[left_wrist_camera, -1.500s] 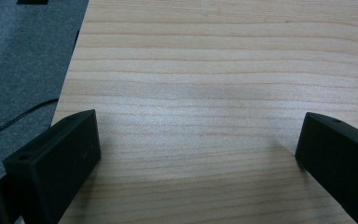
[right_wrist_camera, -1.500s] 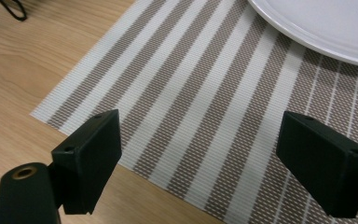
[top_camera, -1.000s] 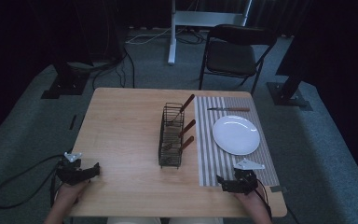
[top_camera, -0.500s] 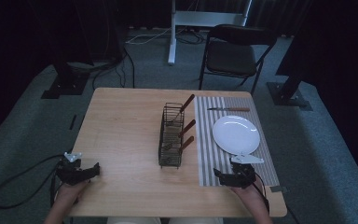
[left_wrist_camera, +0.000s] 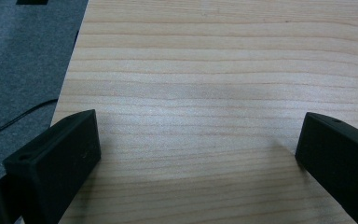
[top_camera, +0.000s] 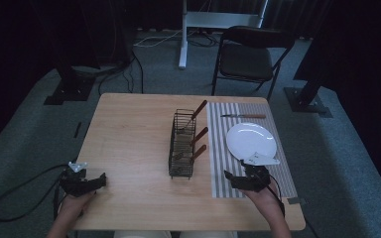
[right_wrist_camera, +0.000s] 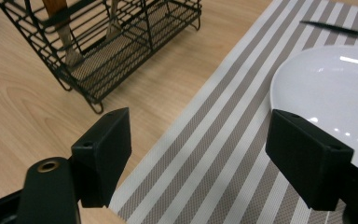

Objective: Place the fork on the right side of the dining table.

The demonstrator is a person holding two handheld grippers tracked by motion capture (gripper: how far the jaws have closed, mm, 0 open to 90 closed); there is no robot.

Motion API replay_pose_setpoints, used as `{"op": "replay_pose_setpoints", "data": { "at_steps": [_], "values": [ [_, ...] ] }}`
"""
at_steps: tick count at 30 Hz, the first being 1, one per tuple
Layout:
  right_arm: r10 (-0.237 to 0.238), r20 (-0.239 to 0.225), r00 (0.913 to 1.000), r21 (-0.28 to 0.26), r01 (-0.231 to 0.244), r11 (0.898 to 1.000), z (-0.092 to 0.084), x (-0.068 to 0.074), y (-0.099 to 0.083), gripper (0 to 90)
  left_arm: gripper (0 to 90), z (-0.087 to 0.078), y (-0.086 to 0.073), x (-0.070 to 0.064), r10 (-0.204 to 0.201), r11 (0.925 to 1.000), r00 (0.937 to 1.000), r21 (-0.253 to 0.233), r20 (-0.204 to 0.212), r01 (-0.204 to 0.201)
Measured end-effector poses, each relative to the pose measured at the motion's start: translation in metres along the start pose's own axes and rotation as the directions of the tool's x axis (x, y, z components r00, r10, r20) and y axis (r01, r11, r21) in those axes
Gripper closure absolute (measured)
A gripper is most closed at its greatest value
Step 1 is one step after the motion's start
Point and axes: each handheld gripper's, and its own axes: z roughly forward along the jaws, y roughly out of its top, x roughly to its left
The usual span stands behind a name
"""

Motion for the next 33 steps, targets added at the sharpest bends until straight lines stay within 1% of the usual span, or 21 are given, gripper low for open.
{"op": "replay_pose_setpoints", "data": {
  "at_steps": [1, 4, 5, 6, 7, 8, 14, 19, 20, 21, 26, 27, 33],
  "values": [
    [0.002, -0.005, 1.0000, -0.010, -0.002, 1.000, 0.000, 0.000, 0.004, 21.9, 0.2, 0.000, 0.000, 0.000, 0.001, 1.0000, 1.0000, 0.000, 0.000, -0.001],
    [0.001, -0.009, 1.0000, -0.018, -0.001, 1.000, 0.000, -0.001, 0.009, 21.9, 0.2, 0.000, 0.000, 0.000, 0.001, 1.0000, 1.0000, 0.000, 0.001, -0.001],
    [-0.006, -0.009, 0.9999, -0.026, 0.006, 1.000, 0.000, 0.000, 0.014, 22.0, 0.2, 0.000, 0.000, 0.000, 0.001, 1.0000, 1.0000, -0.001, 0.000, -0.001],
    [-0.006, -0.009, 0.9999, -0.026, 0.006, 1.000, 0.000, 0.000, 0.014, 22.0, 0.2, 0.000, 0.000, 0.000, 0.001, 1.0000, 1.0000, 0.000, 0.001, -0.001],
    [-0.009, -0.012, 0.9999, -0.035, 0.008, 0.999, 0.001, 0.000, 0.019, 22.6, 0.2, 0.000, 0.000, 0.000, 0.002, 1.0000, 1.0000, -0.001, 0.000, -0.002],
    [-0.009, -0.012, 0.9999, -0.035, 0.008, 0.999, 0.001, 0.000, 0.019, 22.6, 0.2, 0.000, 0.000, 0.000, 0.002, 1.0000, 1.0000, 0.000, 0.001, -0.002],
    [-0.023, -0.016, 0.9996, -0.056, 0.022, 0.998, 0.004, 0.001, 0.037, 24.1, 0.2, 0.000, 0.000, 0.000, 0.002, 1.0000, 1.0000, -0.002, 0.000, -0.002],
    [-0.027, -0.022, 0.9994, -0.051, 0.026, 0.998, 0.012, -0.001, 0.049, 24.2, 0.2, 0.000, 0.000, 0.000, 0.002, 1.0000, 1.0000, -0.002, 0.001, -0.002],
    [-0.027, -0.022, 0.9994, -0.051, 0.026, 0.998, 0.012, -0.001, 0.049, 24.2, 0.2, 0.000, 0.000, 0.000, 0.002, 1.0000, 1.0000, -0.002, 0.001, -0.002],
    [-0.035, -0.021, 0.9992, -0.055, 0.034, 0.998, 0.016, -0.001, 0.054, 26.5, 0.2, 0.000, 0.000, 0.000, 0.002, 1.0000, 1.0000, -0.003, 0.001, -0.002],
    [-0.032, -0.020, 0.9993, -0.062, 0.031, 0.998, 0.020, -0.002, 0.060, 26.6, 0.2, 0.000, 0.000, 0.000, 0.002, 1.0000, 1.0000, -0.003, 0.001, -0.002],
    [-0.027, -0.027, 0.9993, -0.064, 0.025, 0.998, 0.023, -0.003, 0.064, 26.6, 0.2, 0.000, 0.000, 0.000, 0.002, 1.0000, 1.0000, -0.002, 0.001, -0.002],
    [-0.035, -0.026, 0.9990, -0.074, 0.033, 0.997, 0.028, -0.002, 0.072, 27.8, 0.2, 0.000, 0.000, 0.000, 0.002, 1.0000, 1.0000, -0.003, 0.002, -0.002]
  ]
}}
